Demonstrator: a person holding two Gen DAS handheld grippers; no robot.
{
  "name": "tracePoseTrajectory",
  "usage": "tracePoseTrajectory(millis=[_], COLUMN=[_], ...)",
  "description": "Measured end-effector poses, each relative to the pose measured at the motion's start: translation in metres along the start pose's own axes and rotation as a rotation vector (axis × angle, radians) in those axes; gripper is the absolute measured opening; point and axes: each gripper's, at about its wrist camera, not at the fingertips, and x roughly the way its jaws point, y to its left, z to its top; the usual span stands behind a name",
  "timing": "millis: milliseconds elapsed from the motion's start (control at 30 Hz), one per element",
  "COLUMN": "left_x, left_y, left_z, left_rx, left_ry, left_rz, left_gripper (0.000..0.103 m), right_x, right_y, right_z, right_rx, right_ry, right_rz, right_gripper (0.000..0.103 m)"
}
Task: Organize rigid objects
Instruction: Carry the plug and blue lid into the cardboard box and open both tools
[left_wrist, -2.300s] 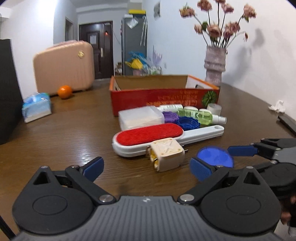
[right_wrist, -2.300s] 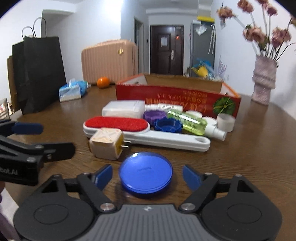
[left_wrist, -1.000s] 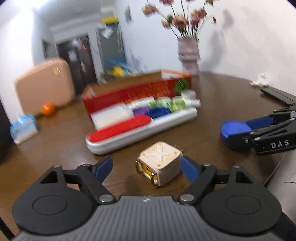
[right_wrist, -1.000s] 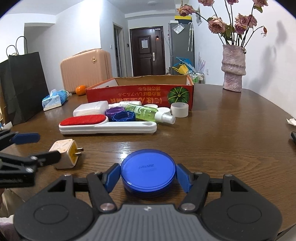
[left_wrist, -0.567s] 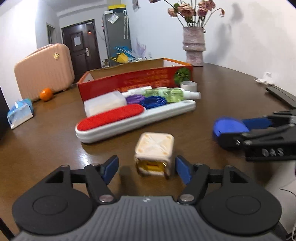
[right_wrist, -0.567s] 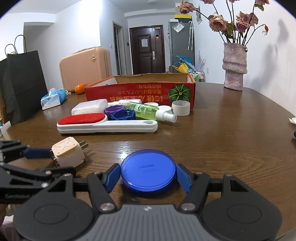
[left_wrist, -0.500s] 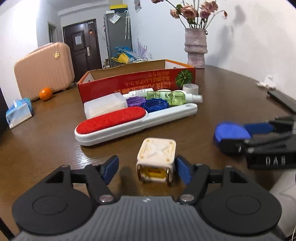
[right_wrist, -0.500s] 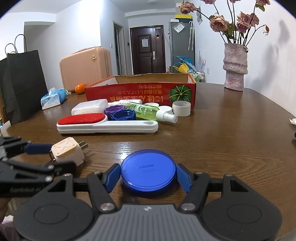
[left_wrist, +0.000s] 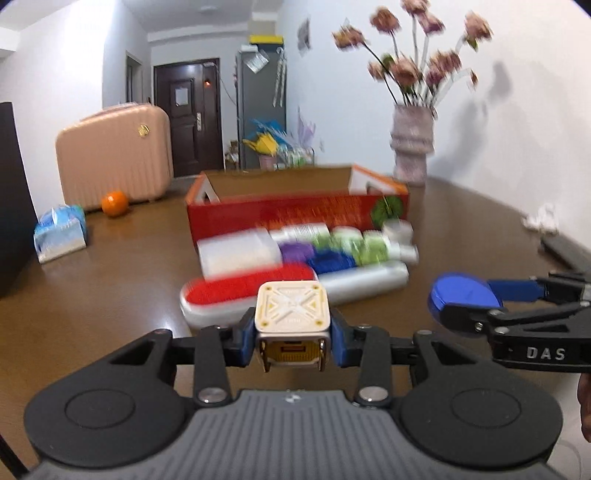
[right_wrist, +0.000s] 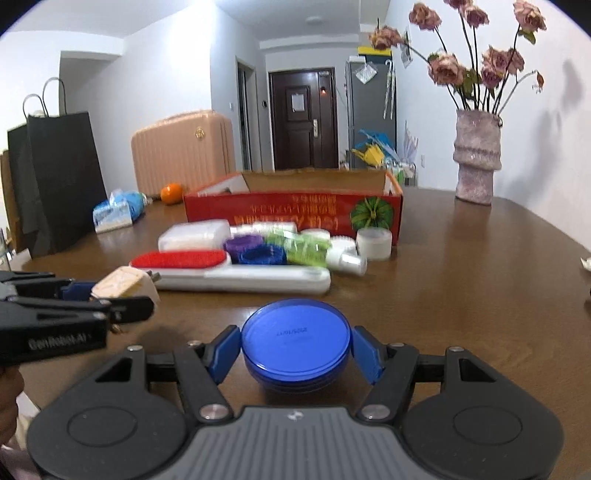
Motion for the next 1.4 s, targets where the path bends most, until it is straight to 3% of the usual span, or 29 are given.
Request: tracePoseTrajectory(millis=[167,333,400,467,600,700,833,867,933,1100,1167,1233,1400], left_x=[0.038,0.131,0.184,0.243,0.332,0.366,0.383,0.383,0.378,0.377,0.363,0.339,0.262], left_y=[0.029,0.064,0.074,0.079,0.082,0.082,0.091,0.091,0.093,0.093,0.094,0.095,0.097], left_z=[0.068,0.157,0.188,0.209,0.221,0.218,0.207,0.21,0.212,0.216,0.222,0.231,0.252], left_rx=[-0.003,-0.05,-0.059,-0.047,0.032,0.078,0.081,0.091,0.085,0.077,0.066,0.06,0.055], left_ry=[-0.006,0.071,0.12,0.225,0.343,0.389,0.403,0.397,0.37,0.358,0.343,0.308,0.236], left_rz=[0.008,0.037,0.062,0.051,0.129,0.166,0.189,0.179,0.136,0.13,0.122,0.096,0.084], left_gripper=[0.039,0.039,0.039,0.039,0.039,0.039,0.041,0.043,0.057,0.057,0.059,0.069,0.075], right_x=[0.019,0.092,0.139,0.196,0.307,0.359,0.384,0.389,0.388,0.378,0.368,0.353,0.286], right_y=[-0.021,-0.045,-0.057,-0.066,-0.077,-0.084,-0.084,-0.087,-0.089,-0.092,-0.093,-0.092,-0.086], right_z=[0.063,0.155,0.19,0.22,0.254,0.256,0.246,0.244,0.244,0.249,0.253,0.258,0.276], right_rx=[0.015,-0.004,0.004,-0.007,-0.093,-0.131,-0.18,-0.161,-0.133,-0.111,-0.108,-0.111,-0.109], right_ry=[-0.062,-0.065,-0.009,0.074,0.232,0.311,0.321,0.352,0.348,0.302,0.295,0.284,0.223], right_rz=[0.089,0.094,0.091,0.073,-0.077,-0.107,-0.121,-0.118,-0.101,-0.094,-0.091,-0.083,-0.075], right_gripper=[0.065,0.065,0.065,0.065,0.065,0.065,0.067,0.072,0.074,0.08,0.08,0.08,0.081])
